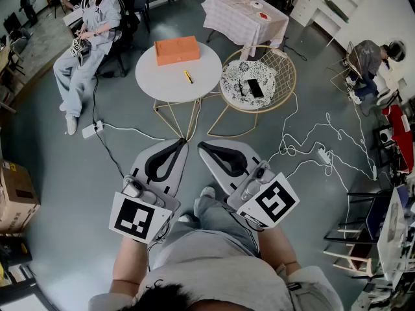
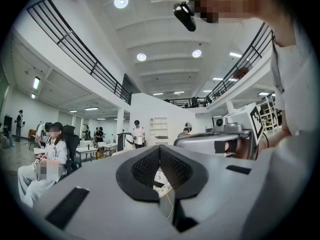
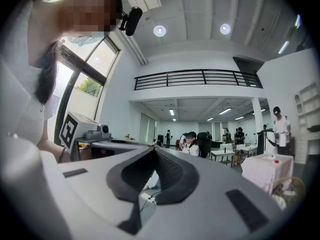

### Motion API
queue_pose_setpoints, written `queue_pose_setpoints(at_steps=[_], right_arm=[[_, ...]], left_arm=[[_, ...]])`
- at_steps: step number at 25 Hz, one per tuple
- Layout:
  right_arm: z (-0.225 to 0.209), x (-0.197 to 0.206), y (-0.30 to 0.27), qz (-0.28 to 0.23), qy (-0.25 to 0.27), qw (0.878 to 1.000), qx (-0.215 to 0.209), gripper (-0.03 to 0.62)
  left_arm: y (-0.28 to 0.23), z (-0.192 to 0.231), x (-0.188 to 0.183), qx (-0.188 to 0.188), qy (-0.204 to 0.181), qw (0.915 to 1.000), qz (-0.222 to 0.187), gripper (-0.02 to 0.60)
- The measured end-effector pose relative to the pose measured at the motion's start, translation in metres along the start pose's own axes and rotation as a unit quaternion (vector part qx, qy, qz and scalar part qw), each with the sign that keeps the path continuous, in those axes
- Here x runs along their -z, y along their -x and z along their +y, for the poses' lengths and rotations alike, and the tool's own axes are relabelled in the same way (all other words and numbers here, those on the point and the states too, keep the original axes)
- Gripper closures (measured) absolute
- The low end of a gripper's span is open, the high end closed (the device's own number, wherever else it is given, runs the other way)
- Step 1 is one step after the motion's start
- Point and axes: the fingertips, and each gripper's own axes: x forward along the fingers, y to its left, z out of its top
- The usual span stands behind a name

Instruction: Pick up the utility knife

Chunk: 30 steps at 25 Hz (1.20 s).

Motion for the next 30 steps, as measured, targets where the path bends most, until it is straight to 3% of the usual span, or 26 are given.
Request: queue_pose_setpoints(at_steps=[10,19,30], right_arm=[[0.022,-0.006,-0.01,-0.002,0.011,1.0,-0.007,0.586],[0.014,-0.007,-0.008,-0.005,0.01,1.0,0.001,0.586],[-0.06,0.008,-0.007,-0.032,-0.041,0.999,-0.009,0.582]], left_arm=[[0.022,0.007,-0.006,-0.006,0.003,0.9999,-0.012,0.571],[0.011,0.009,-0.007,-0.005,0.008,0.9997,-0.02,0.571],[-0.054,0.03,0.01,-0.035,0.013,0.9993,-0.011,0.571]])
